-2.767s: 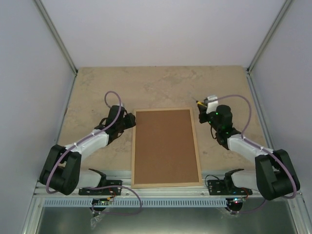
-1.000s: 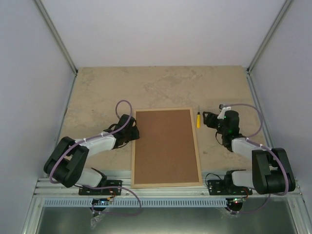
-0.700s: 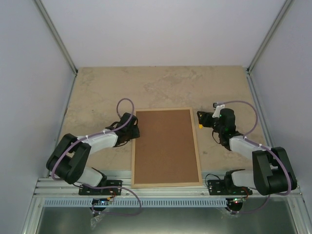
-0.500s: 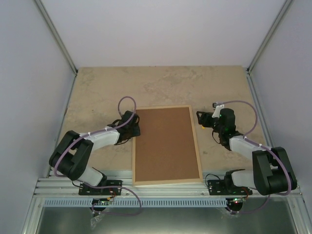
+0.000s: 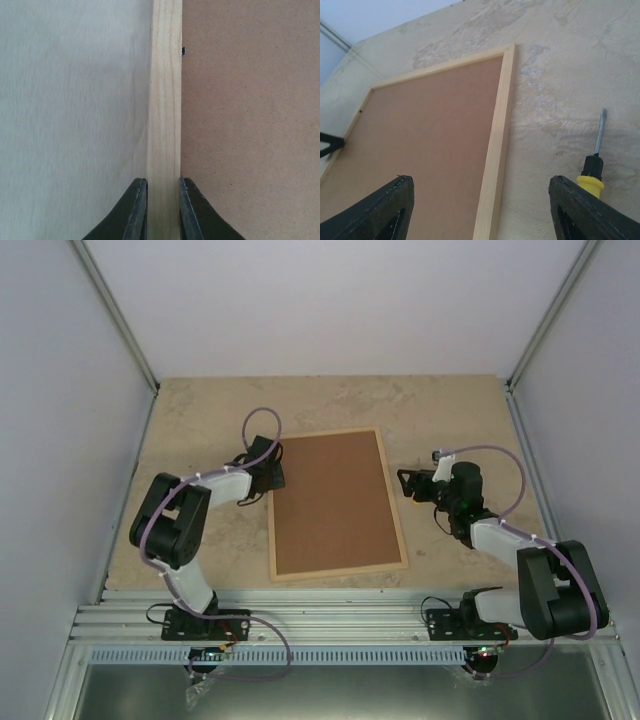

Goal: Take the photo out of the frame

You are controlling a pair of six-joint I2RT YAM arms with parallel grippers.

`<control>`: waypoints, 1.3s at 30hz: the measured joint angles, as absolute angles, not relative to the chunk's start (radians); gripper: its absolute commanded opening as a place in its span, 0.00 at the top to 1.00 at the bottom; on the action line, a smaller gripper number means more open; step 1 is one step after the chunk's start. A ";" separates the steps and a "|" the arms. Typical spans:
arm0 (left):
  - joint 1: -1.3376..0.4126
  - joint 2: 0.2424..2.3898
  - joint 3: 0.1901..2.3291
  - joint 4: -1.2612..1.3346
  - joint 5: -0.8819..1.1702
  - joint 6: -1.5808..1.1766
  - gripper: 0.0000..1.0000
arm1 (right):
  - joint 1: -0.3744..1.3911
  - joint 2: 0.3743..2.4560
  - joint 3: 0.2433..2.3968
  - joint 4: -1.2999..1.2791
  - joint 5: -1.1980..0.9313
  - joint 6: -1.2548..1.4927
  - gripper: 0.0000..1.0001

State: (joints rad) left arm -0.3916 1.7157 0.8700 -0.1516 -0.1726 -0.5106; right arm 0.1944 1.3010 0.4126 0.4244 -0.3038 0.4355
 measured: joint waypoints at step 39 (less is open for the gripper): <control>-0.437 1.365 0.574 -0.106 -0.102 -0.600 0.43 | 0.416 1.317 0.487 0.382 -0.322 0.309 0.25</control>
